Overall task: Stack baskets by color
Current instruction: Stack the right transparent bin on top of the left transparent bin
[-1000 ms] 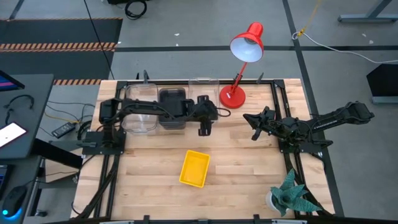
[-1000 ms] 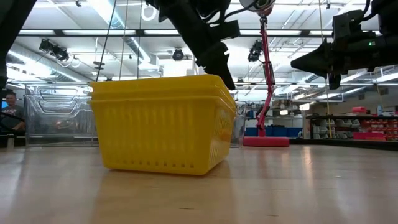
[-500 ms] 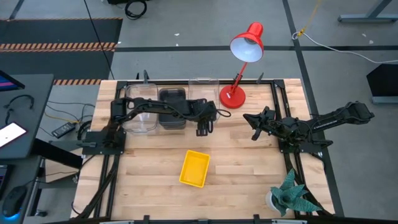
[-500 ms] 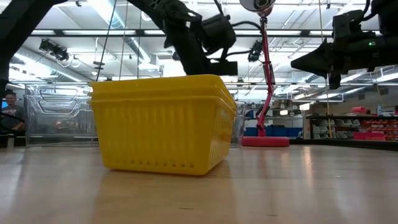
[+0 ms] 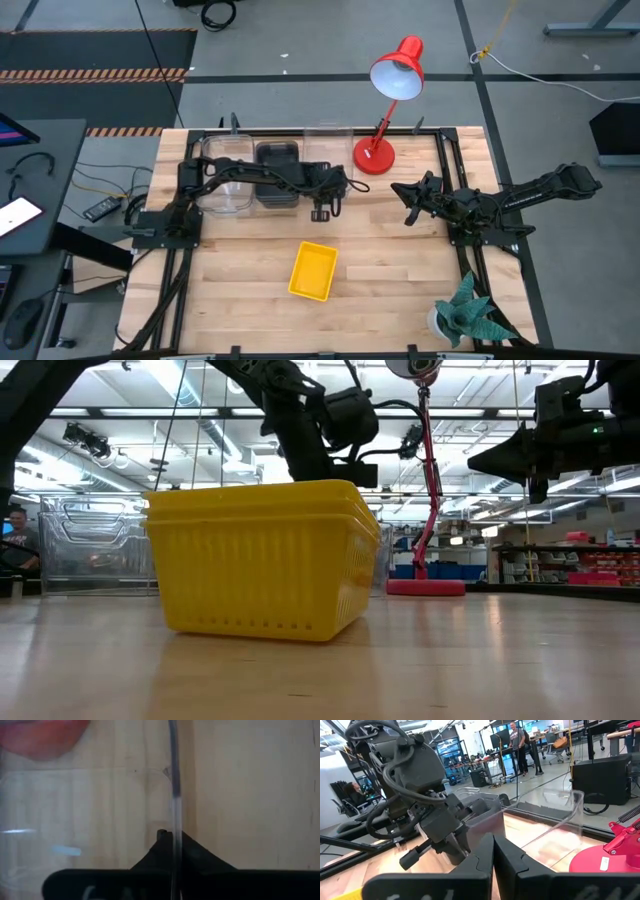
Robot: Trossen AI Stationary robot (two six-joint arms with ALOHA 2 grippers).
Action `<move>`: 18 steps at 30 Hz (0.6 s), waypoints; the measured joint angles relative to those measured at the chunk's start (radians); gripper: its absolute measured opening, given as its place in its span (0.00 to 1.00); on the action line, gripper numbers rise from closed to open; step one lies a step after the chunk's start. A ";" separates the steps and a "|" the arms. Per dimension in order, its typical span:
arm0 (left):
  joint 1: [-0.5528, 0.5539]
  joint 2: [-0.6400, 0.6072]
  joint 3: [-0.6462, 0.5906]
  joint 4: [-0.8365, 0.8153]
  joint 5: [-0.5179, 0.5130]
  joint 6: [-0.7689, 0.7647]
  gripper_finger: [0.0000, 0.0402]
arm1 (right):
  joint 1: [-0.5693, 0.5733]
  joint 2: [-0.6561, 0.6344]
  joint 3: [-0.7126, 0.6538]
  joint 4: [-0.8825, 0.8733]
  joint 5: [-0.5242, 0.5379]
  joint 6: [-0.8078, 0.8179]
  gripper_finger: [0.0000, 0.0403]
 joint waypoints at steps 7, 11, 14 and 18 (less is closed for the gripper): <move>0.000 -0.060 0.000 -0.003 -0.075 0.008 0.02 | 0.000 0.000 0.000 0.000 0.000 0.000 0.03; -0.002 -0.118 0.000 -0.029 -0.096 0.003 0.02 | 0.000 0.000 0.000 0.000 0.000 0.000 0.03; -0.007 -0.180 0.000 -0.043 -0.125 0.003 0.02 | 0.000 0.000 0.000 0.000 0.000 0.000 0.03; -0.007 -0.271 0.001 -0.060 -0.127 0.001 0.02 | 0.000 0.000 0.000 0.000 0.000 0.000 0.03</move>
